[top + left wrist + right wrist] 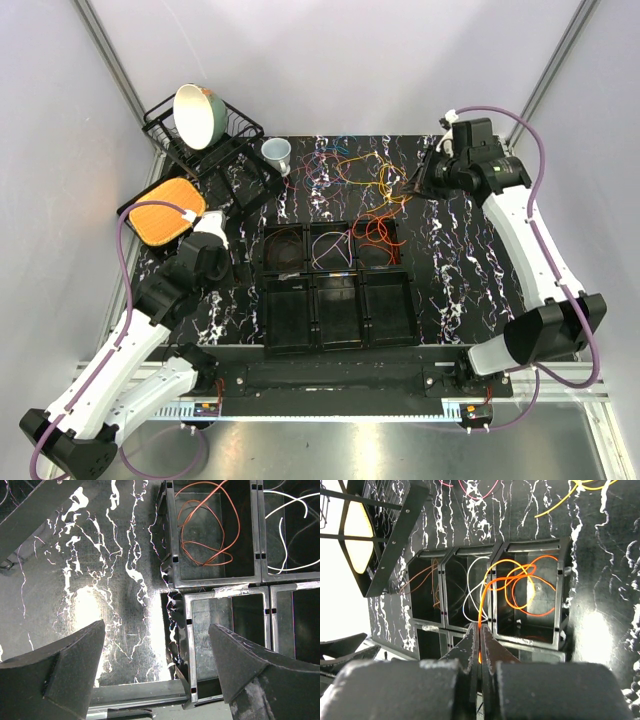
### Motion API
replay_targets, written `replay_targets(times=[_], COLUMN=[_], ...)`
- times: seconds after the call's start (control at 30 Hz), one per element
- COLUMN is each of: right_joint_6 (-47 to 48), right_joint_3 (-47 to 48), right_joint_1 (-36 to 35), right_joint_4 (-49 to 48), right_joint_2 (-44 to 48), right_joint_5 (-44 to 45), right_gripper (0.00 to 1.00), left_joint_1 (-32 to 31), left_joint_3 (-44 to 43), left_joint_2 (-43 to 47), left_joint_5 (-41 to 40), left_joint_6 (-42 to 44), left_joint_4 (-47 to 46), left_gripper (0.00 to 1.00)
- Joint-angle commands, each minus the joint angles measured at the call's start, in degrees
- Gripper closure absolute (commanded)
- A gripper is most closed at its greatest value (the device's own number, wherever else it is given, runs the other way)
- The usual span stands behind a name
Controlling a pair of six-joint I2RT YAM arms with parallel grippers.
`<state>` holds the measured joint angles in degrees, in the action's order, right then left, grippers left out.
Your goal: Untangle the cables
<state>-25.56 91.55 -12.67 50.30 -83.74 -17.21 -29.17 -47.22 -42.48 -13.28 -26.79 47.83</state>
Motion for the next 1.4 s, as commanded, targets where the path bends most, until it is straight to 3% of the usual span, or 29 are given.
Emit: replay_targets(times=[0.0,0.5,1.37], right_joint_6=[-1.07,-0.45,-0.54], right_joint_3=[-3.12,-6.82,-6.82], right_joint_1=[-0.69,-2.71,-7.72], right_joint_4=[-5.21,-8.38,-14.71], right_joint_2=[-2.12,-9.76,-18.82], right_joint_5=[-2.38,-1.42,9.74], right_gripper=[1.00,1.00,1.00], left_joint_1=[0.25,0.34,0.25], left_joint_3=[-0.94,-0.94,-0.94], left_joint_2=[0.56,0.29,-0.41], left_joint_5=[0.53,0.71,0.36], left_joint_6=[0.60,0.59,0.68], left_joint_4=[-2.66,-2.66,-2.66], left_gripper=[0.12,0.12,0.12])
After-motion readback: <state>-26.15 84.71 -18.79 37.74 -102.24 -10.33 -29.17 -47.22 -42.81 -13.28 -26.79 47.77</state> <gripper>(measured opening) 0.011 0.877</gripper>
